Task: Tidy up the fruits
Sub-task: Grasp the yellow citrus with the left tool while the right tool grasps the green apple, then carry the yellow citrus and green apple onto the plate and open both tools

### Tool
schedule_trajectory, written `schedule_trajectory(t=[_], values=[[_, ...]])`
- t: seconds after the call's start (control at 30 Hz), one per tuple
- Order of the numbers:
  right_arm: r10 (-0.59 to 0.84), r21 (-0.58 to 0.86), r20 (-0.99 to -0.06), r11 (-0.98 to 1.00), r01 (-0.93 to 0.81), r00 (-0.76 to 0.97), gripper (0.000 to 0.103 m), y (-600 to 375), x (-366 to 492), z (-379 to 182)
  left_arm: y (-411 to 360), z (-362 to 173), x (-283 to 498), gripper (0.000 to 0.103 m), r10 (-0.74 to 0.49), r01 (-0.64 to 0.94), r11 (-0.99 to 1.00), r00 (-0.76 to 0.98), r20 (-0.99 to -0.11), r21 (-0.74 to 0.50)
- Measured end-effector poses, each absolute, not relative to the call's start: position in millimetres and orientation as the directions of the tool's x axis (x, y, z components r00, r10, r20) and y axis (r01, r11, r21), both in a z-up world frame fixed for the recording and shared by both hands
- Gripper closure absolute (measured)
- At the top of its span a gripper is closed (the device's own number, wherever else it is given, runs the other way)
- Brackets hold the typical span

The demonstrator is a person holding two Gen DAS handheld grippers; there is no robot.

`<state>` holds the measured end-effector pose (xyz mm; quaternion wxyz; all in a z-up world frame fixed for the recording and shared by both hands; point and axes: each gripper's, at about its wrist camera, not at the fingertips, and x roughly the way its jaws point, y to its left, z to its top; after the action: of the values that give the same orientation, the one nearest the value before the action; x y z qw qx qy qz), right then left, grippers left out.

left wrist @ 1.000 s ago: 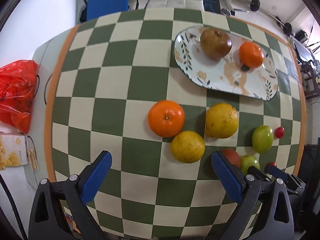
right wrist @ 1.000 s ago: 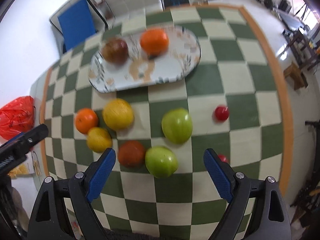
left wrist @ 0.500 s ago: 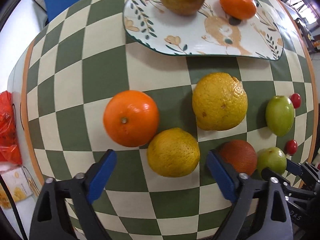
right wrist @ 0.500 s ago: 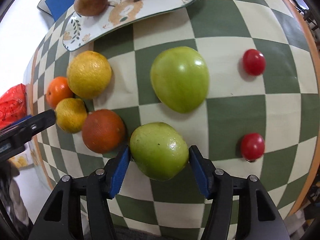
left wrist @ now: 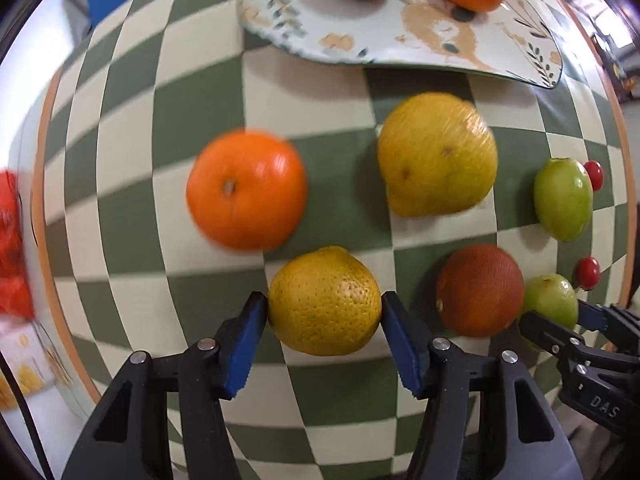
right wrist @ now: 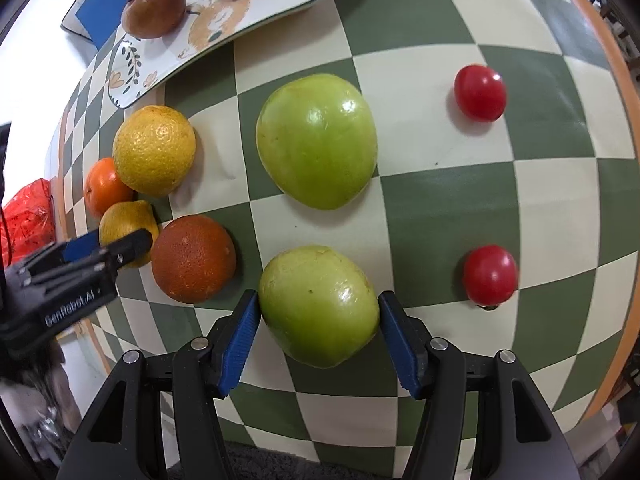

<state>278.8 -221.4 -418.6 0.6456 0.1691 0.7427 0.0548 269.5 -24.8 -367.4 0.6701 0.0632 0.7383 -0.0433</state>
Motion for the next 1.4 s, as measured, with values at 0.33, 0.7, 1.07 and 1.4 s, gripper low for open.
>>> schedule_trajectory(t=[0.33,0.7,1.07,1.4], values=[[0.311,0.289,-0.939,0.945,0.153,-0.149,0.041,-213,264,-420,5,-382,241,0.046,-0.073,0.009,0.997,-0.166,-0.983,-0.075],[0.309,0.286,-0.933,0.948,0.137,-0.185,0.041,-197,265,-434,-12,-393,250,0.047,-0.022,0.065,0.997,-0.176,-0.984,-0.034],[0.277,0.265,-0.947,0.96,0.096,-0.163,0.041,-191,256,-423,-18,-317,257,0.047,-0.156,0.011,0.988,-0.05,-0.987,-0.156],[0.385,0.39,-0.921,0.911,0.132,0.065,0.041,-217,323,-334,-26,-281,377,0.047,-0.21,-0.063,0.975,0.08,-0.974,-0.215]])
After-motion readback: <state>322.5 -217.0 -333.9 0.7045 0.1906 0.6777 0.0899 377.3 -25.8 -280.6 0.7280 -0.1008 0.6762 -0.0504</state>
